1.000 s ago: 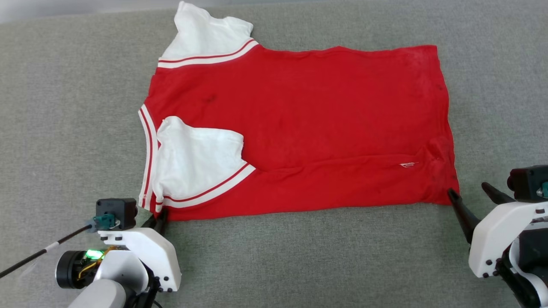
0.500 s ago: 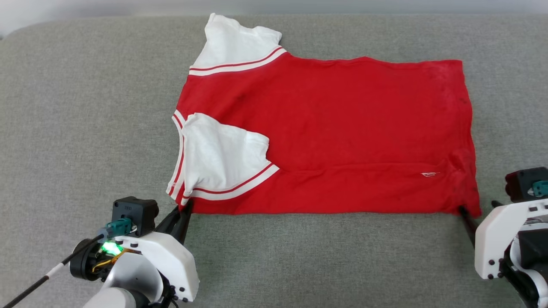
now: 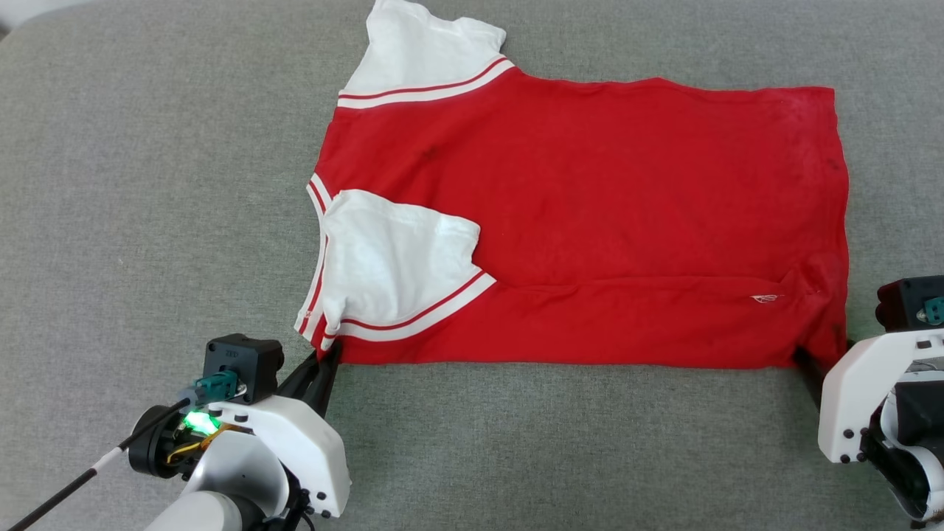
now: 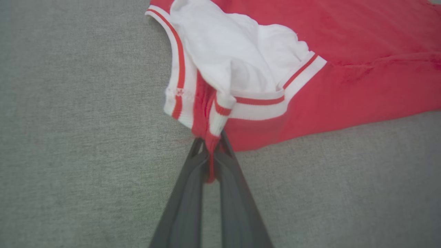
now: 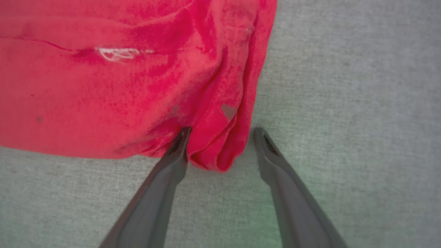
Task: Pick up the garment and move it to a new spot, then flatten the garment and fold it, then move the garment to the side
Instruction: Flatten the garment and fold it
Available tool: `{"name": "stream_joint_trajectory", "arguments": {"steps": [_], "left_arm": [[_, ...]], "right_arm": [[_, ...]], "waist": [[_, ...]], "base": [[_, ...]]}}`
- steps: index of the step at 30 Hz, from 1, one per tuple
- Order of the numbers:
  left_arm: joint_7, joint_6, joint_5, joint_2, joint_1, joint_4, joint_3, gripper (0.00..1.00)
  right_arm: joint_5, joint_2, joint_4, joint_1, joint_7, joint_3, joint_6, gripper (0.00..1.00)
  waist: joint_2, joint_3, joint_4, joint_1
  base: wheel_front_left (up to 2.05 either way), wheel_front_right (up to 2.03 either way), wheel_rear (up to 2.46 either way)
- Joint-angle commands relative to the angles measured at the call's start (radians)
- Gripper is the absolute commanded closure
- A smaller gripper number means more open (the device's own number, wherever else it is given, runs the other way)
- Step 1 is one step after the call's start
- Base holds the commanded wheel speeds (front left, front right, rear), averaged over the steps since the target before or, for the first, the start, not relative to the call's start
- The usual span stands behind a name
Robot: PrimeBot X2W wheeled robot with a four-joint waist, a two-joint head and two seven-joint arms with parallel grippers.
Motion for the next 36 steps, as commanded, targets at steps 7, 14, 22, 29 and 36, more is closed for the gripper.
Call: {"name": "stream_joint_trajectory", "arguments": {"steps": [7,14,22,29,36], "left_arm": [[0.001,-0.020,-0.025,-0.002,0.002,0.049,-0.004,1.00],[0.012,-0.021,-0.039,0.034,0.045,0.068,0.002,1.00],[0.057,-0.002,-0.081,0.090,0.171,0.036,-0.009,1.00],[0.050,0.024,-0.076,0.109,0.248,0.022,-0.026,1.00],[0.058,-0.006,-0.060,0.082,0.220,0.085,-0.069,1.00]], "right_arm": [[0.007,-0.018,0.069,0.036,-0.001,0.026,0.002,1.00],[0.018,-0.047,0.009,0.051,-0.007,0.012,0.002,1.00],[0.041,-0.079,-0.100,0.158,0.037,-0.016,0.002,1.00],[0.076,-0.074,-0.158,0.268,0.081,-0.052,0.002,1.00],[0.099,-0.056,-0.073,0.274,0.065,-0.027,0.002,1.00]], "waist": [[0.0000,-0.035,-0.012,0.0001],[0.0000,-0.101,-0.032,0.0001],[0.0000,-0.184,-0.049,0.0001],[0.0000,-0.198,-0.054,0.0001],[0.0000,-0.177,-0.052,0.0001]], "base": [[0.00,0.00,0.00],[0.00,0.00,0.00],[0.00,0.00,0.00],[0.00,0.00,0.00],[0.00,0.00,0.00]]}}
